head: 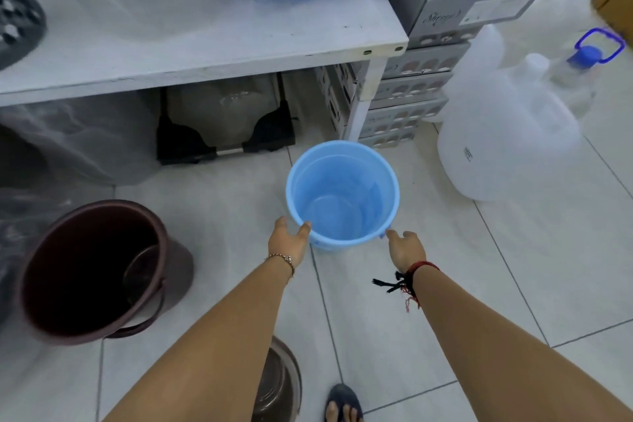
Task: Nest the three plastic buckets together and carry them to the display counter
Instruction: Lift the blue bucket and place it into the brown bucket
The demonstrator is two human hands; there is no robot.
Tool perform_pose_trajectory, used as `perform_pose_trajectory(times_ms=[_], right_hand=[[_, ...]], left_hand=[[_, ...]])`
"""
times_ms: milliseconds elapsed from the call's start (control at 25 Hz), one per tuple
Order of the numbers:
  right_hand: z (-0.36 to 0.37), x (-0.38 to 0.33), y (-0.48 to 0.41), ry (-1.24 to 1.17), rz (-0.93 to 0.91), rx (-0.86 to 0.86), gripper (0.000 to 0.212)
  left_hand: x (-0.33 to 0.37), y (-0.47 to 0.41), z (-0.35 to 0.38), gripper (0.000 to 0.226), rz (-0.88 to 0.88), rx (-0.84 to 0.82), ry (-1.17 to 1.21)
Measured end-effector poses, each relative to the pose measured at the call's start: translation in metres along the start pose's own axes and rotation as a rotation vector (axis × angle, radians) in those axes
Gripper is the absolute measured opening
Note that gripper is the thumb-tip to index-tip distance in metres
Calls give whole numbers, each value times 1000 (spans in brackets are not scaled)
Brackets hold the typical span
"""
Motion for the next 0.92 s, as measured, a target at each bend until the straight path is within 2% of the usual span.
perform_pose_trajectory(times_ms=[160, 360, 520, 600, 720, 920], right_hand=[[3, -2, -52, -54, 33, -80, 54], [9, -1, -72, -313, 162, -160, 29], [8, 2, -32, -475, 250, -144, 32], [15, 0, -1, -446, 154, -91, 44], [34, -14, 62, -479, 0, 27, 73], [77, -56, 183, -434, -255, 149, 63]], left_hand=[[2, -43, 36, 57, -103, 42, 103], [-8, -66, 39, 43, -153, 181, 176], [-17, -40, 18, 38, -110, 183, 366], [-22, -18, -6, 35, -96, 178, 486], [-26, 20, -57, 39, -57, 234, 616], [-27, 91, -166, 46, 40, 301, 735]])
Point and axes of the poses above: each hand's wrist, its own y-axis away from the middle knuckle, its own z-axis out of the palm, x = y × z, the point moved 2 cm from there along -y, towards the middle knuckle, and after that the axes turned 3 degrees about y, right-handed, at the moved point
